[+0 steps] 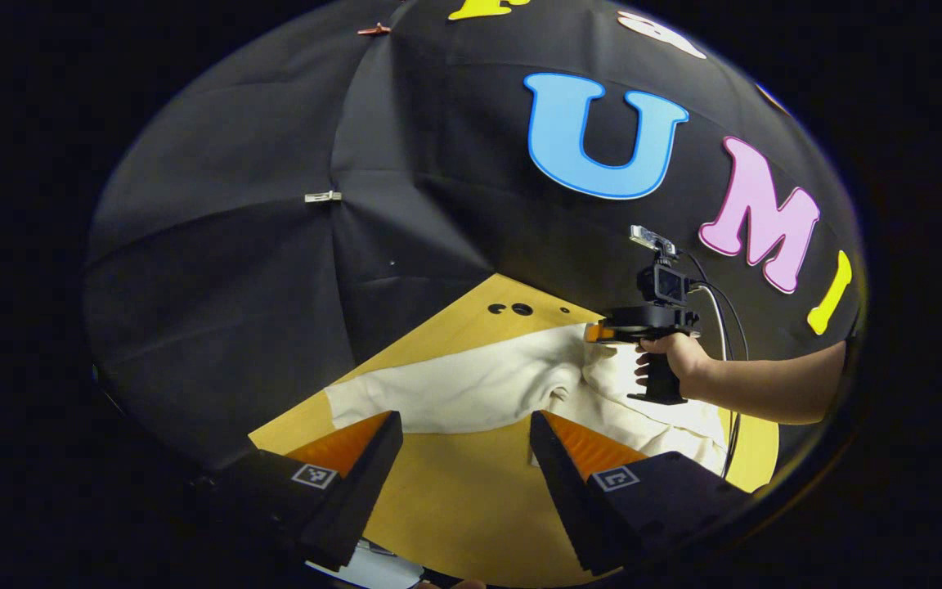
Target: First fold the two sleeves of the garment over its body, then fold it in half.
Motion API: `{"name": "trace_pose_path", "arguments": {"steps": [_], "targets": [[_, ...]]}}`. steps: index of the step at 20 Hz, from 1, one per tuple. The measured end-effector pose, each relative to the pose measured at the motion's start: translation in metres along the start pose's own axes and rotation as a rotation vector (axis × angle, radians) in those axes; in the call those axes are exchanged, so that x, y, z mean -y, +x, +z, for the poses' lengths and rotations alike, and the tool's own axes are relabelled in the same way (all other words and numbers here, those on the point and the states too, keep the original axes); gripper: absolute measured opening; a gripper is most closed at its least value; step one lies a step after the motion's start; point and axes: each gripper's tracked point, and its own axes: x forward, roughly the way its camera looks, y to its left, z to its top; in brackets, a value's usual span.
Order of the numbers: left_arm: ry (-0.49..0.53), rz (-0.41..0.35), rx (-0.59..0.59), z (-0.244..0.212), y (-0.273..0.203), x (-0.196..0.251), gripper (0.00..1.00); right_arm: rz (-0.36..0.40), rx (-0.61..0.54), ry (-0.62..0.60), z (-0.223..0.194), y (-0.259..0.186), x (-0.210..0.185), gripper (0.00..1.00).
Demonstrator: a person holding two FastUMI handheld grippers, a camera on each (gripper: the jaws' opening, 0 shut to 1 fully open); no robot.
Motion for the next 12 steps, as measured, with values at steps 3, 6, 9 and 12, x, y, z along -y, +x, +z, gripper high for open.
{"name": "trace_pose_path", "arguments": {"steps": [3, 6, 9, 12], "targets": [[0.036, 0.079, 0.029, -0.003, 0.022, -0.031, 0.97, 0.037, 0.003, 0.0, -0.001, -0.013, -0.01, 0.89], [-0.003, 0.124, 0.013, -0.01, 0.052, -0.057, 0.97, 0.016, 0.011, -0.021, -0.004, -0.033, 0.006, 0.95], [-0.009, 0.184, 0.002, -0.013, 0.084, -0.092, 0.97, -0.038, 0.045, -0.028, -0.002, -0.065, 0.04, 0.99], [-0.027, 0.24, -0.039, -0.027, 0.126, -0.125, 0.97, -0.113, 0.071, 0.014, 0.001, -0.103, 0.088, 0.99]]}}
